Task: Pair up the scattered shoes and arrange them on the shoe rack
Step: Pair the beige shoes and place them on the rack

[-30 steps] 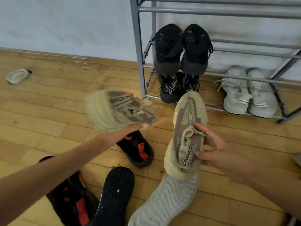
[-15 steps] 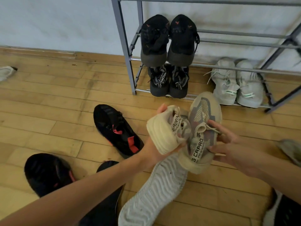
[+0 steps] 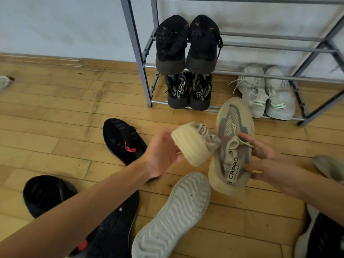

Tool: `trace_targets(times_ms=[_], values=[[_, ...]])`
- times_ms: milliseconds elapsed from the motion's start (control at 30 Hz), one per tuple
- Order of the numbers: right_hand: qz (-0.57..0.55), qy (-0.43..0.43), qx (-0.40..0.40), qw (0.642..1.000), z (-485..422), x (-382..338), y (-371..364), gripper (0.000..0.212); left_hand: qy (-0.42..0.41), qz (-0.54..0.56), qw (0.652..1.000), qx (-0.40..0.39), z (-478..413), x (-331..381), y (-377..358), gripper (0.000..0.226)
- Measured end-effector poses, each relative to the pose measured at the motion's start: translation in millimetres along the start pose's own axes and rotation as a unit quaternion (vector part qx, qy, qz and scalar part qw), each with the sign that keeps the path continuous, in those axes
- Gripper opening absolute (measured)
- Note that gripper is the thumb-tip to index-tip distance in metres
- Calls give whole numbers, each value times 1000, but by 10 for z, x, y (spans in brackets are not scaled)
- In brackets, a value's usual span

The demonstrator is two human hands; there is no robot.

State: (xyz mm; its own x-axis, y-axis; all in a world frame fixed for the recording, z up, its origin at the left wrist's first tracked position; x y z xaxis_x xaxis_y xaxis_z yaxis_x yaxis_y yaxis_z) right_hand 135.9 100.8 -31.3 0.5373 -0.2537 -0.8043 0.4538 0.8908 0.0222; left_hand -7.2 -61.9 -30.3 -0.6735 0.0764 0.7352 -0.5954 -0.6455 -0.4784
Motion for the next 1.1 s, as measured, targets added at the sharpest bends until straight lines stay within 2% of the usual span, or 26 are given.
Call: trace_targets(times_ms=[67,133,167,233,333,533,700,767,900,1100], values=[[4,-4,-4,1000,4,27,5,84,11,-72,997,-24,-6,99,-18,62],[10,-4,-5,1000,5,27,21,84,23,-138,988,-71,-13,97,-124,54],[17,-1,-3,1000,1,10,34,83,34,-140,986,-88,-38,52,-130,48],[20,10,2,1000,-12,-55,53,83,41,-94,992,-75,-71,-9,-91,68],[-10,27,4,1000,-37,-172,66,82,-20,-60,997,-46,-92,8,-52,91],[-19,34,19,999,-73,-260,98,82,-129,-23,988,-76,-12,47,-187,85],[-61,17,26,998,-50,-222,158,82,-175,-10,985,-1,-3,109,-2,89],[-47,17,18,999,-25,-221,169,82,-176,-30,984,7,-22,148,11,89],[16,27,7,999,26,-263,135,83,-163,-31,985,-39,-56,117,-174,97],[9,35,35,999,209,-354,380,85,-147,-30,987,-65,-137,128,-506,94]])
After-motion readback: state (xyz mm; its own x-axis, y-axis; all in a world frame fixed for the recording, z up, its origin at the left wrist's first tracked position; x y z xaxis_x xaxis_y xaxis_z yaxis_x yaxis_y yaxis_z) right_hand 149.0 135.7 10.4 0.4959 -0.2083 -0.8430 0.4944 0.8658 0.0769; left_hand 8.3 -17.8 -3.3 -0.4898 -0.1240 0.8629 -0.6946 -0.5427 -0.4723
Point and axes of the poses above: each hand's wrist, its own z-axis away from the middle knuckle, its own y-axis out of the back of the hand, x = y × z, the point moved 8 cm from there along -z, towards the middle knuckle, and after that the axes turned 1 degree about z, right-handed, at the moved point
